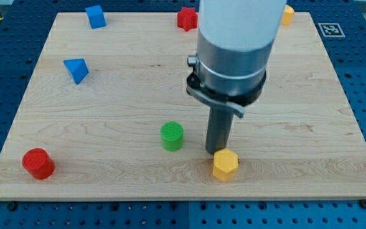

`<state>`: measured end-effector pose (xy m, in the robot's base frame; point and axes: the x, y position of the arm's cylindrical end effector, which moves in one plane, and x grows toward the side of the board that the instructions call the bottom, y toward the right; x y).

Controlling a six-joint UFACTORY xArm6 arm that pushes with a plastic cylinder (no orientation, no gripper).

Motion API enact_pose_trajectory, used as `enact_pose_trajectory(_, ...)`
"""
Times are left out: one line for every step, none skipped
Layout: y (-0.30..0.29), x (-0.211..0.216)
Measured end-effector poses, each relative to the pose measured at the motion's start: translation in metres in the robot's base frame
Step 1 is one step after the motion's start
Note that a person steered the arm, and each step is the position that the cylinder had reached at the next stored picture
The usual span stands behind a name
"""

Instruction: Keep the yellow hexagon at the bottom center

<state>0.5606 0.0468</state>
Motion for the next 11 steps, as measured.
enact_pose_trajectory(0.0,0.007)
enact_pose_trajectory(0.002,-0.016)
enact_pose_trajectory(-0.004,-0.024)
enact_pose_trajectory(-0.018,-0.024)
enact_pose_trajectory(-0.029,-0.024)
enact_pose_trajectory(-0.034,-0.019)
enact_pose_trajectory(-0.037,-0.005)
enact_pose_trajectory(-0.038,0.012)
enact_pose_trajectory(-0.038,0.033)
enact_pose_trajectory(-0.038,0.056)
enact_pose_trajectory(-0.03,0.058)
